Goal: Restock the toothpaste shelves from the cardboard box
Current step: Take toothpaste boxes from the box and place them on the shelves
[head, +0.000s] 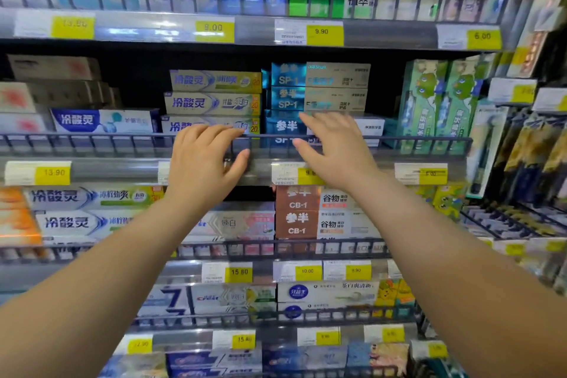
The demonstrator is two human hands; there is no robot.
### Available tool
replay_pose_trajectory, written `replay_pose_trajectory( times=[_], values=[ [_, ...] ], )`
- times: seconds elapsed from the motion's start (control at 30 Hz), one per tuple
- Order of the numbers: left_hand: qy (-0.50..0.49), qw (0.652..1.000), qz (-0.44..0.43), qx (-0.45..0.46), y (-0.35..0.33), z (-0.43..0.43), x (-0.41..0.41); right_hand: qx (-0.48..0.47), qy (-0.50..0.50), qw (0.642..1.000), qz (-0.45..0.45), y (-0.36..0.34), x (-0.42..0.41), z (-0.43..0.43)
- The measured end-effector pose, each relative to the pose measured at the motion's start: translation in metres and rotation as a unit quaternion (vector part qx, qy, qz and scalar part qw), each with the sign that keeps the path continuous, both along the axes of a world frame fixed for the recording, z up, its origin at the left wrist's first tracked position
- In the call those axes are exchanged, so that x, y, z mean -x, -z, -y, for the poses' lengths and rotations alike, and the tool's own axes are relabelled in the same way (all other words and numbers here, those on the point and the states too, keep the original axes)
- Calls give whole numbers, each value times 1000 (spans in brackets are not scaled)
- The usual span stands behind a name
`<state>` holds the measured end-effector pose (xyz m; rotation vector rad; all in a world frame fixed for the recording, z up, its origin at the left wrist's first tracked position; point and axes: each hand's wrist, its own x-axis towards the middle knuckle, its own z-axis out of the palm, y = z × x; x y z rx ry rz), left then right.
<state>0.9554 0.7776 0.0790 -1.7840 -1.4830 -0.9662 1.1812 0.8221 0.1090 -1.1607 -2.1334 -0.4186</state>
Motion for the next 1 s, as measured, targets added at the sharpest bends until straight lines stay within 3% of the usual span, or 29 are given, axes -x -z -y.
replay_pose_trajectory(
  times=[0.2,0.4,0.63,0.77,1.0],
  values=[
    [-19,998,54,32,40,72,-11,-10,-142,988,-58,50,1,53],
    [-94,983,125,96,98,186,5,107,-295,945,-93,107,53,127],
    [-207,943,194,171,166,347,76,218,-405,887,-28,168,162,245],
    [-273,915,249,164,187,453,131,261,-457,850,19,197,248,327],
    [-365,871,267,190,208,626,251,324,-506,799,24,234,396,469]
  ],
)
